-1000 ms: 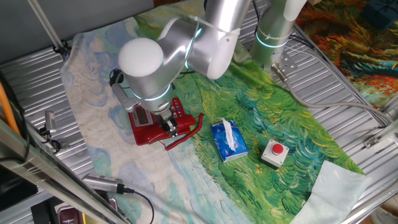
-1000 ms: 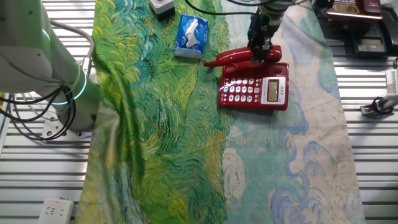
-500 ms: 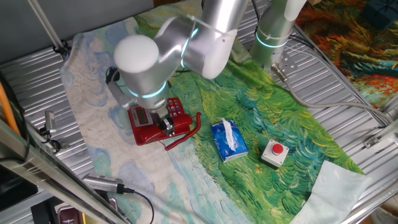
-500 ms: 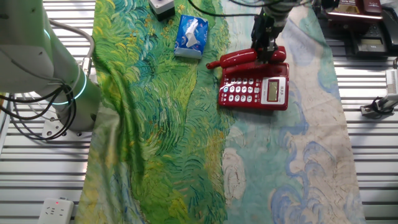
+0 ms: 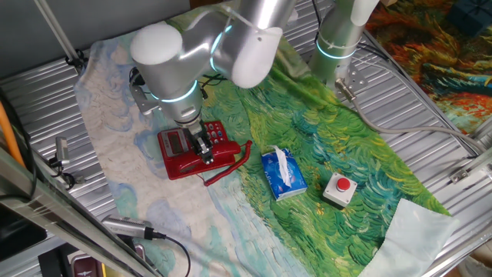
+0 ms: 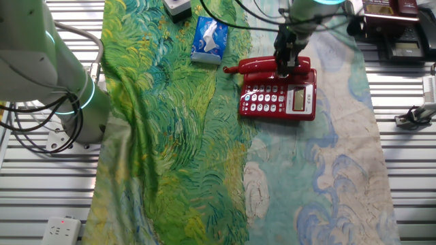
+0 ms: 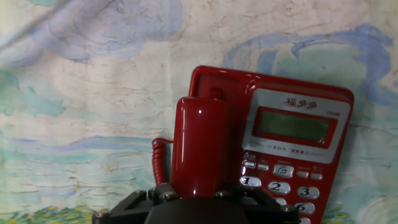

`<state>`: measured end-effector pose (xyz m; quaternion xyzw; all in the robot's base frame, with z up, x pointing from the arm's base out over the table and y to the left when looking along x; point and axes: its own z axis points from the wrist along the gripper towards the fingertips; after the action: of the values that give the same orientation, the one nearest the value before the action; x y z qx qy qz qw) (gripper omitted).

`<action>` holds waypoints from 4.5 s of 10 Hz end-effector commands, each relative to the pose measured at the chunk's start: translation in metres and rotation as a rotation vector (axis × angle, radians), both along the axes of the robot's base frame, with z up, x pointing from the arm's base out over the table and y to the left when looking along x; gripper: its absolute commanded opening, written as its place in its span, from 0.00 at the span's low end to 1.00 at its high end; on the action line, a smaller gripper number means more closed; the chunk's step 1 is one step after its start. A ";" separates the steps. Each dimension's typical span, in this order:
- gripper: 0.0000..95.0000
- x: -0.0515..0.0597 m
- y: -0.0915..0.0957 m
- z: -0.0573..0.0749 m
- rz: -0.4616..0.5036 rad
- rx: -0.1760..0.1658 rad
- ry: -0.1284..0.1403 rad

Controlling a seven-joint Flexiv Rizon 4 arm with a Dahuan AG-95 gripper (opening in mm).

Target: Place the handset of the telephone on the corresponding phone cradle

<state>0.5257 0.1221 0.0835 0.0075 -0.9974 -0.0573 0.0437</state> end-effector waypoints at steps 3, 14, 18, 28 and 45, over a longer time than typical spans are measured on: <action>0.00 0.005 0.000 -0.007 0.042 -0.032 -0.011; 0.00 0.016 0.000 -0.009 -0.010 -0.062 -0.027; 0.00 0.022 0.001 -0.007 0.008 -0.063 -0.023; 0.00 0.015 0.000 -0.012 0.013 -0.063 -0.023; 0.00 0.033 0.002 0.000 0.022 -0.063 -0.015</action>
<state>0.5576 0.1235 0.0843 0.0178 -0.9988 -0.0251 0.0370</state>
